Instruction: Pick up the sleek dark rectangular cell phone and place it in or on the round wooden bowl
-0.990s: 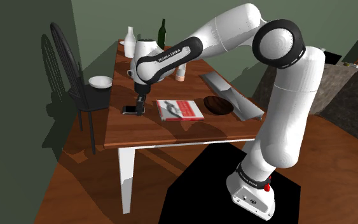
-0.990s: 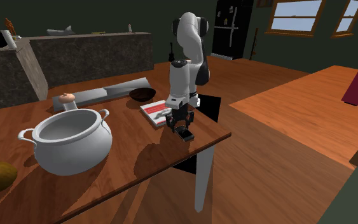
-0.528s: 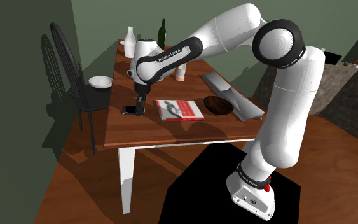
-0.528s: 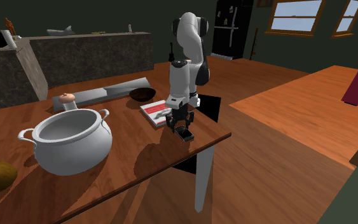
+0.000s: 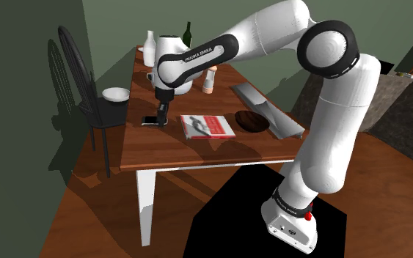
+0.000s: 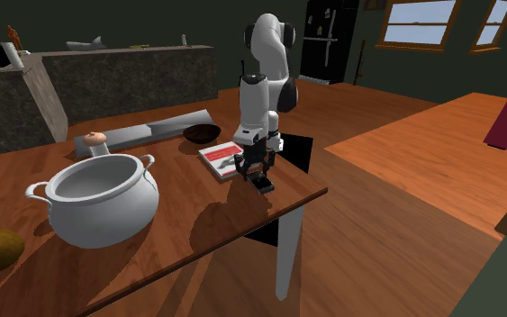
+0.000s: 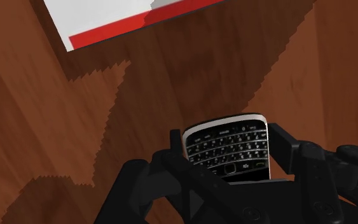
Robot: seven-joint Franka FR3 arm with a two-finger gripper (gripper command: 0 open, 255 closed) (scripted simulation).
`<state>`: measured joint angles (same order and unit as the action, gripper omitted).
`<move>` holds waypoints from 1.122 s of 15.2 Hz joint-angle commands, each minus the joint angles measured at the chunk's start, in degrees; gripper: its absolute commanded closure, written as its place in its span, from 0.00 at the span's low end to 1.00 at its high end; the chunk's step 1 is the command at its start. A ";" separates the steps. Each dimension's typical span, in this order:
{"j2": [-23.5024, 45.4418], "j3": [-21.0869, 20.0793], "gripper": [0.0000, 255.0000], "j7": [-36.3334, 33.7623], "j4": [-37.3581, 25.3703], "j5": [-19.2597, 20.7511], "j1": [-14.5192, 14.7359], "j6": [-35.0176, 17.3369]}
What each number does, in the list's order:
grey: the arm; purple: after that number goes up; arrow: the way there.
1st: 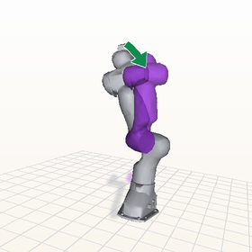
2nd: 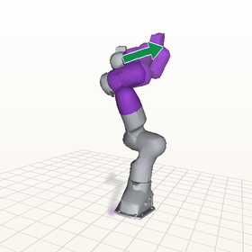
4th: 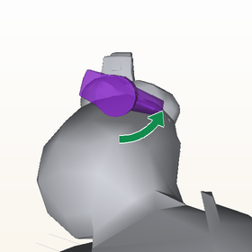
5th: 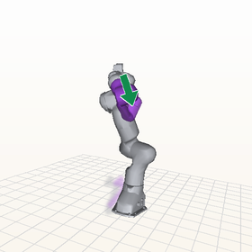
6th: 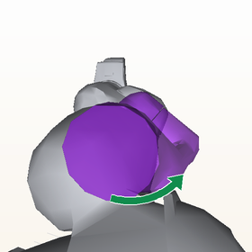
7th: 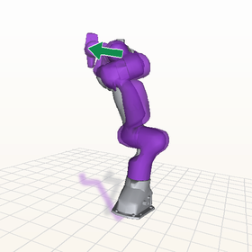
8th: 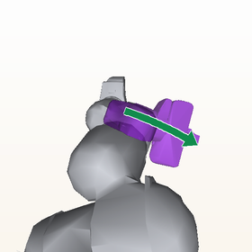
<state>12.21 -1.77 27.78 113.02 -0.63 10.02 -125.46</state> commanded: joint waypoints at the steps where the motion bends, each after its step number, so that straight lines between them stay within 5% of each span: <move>1: -0.84 -0.01 1.00 -0.02 -0.50 -0.02 0.00 1.36; 17: -4.87 -0.02 1.00 -0.09 -7.35 -0.09 -0.04 12.23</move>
<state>7.41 -1.77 27.73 106.08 -0.72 9.96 -113.73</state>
